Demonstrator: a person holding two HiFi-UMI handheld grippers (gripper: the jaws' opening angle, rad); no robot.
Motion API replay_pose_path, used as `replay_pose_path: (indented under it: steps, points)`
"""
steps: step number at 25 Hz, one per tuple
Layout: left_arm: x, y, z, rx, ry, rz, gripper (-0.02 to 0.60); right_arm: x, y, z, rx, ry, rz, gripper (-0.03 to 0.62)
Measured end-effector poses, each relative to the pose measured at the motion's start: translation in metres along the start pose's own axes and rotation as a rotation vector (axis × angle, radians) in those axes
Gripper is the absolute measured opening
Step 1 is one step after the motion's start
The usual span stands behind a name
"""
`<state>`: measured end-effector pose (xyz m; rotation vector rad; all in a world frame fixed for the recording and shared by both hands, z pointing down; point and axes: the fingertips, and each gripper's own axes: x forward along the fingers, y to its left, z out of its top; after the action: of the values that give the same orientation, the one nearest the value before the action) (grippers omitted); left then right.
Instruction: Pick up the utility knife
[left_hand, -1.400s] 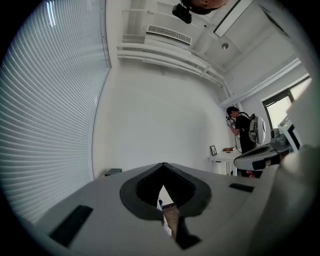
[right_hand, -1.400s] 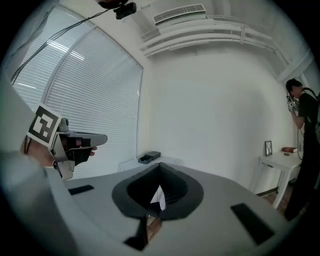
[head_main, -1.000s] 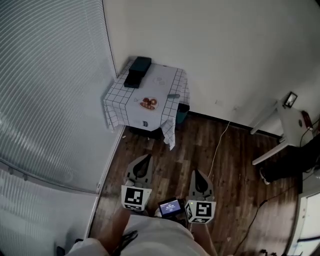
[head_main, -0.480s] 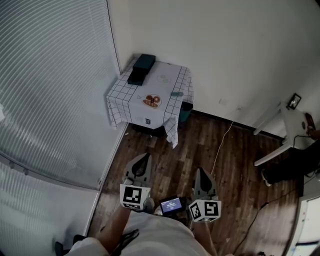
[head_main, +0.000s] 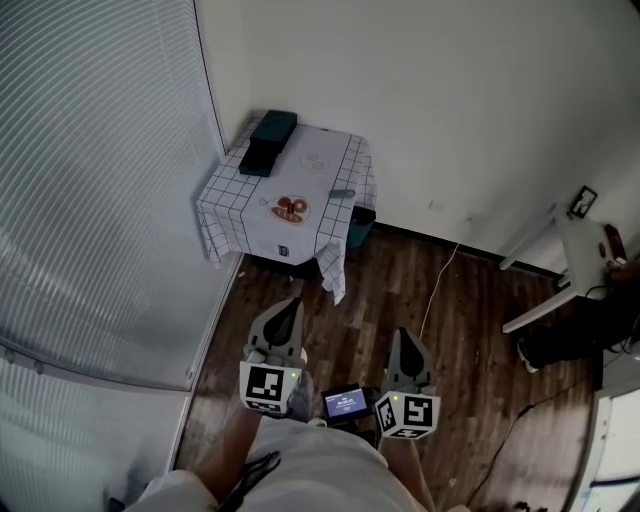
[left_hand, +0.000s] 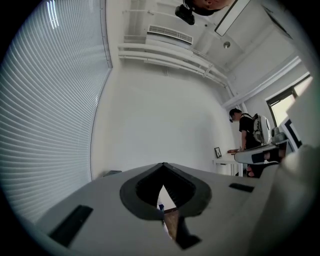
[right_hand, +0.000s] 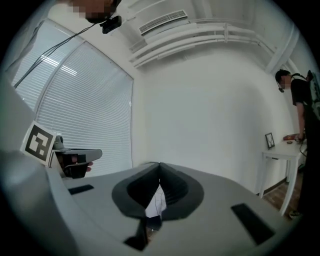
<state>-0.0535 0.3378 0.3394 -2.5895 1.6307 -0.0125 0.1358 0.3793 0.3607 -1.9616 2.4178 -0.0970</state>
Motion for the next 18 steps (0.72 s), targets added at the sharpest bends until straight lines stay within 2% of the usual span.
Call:
replay_pose_path:
  steps: [5,18]
  points:
    - [0.047,0.022,-0.007,-0.001,-0.002,-0.013,0.003,0.049,-0.011,-0.003,-0.007,0.005,-0.016,0.005]
    - [0.185,0.113,-0.017,-0.023,0.014,-0.028,0.003,0.207,-0.020,0.003,-0.013,0.022,-0.033,0.005]
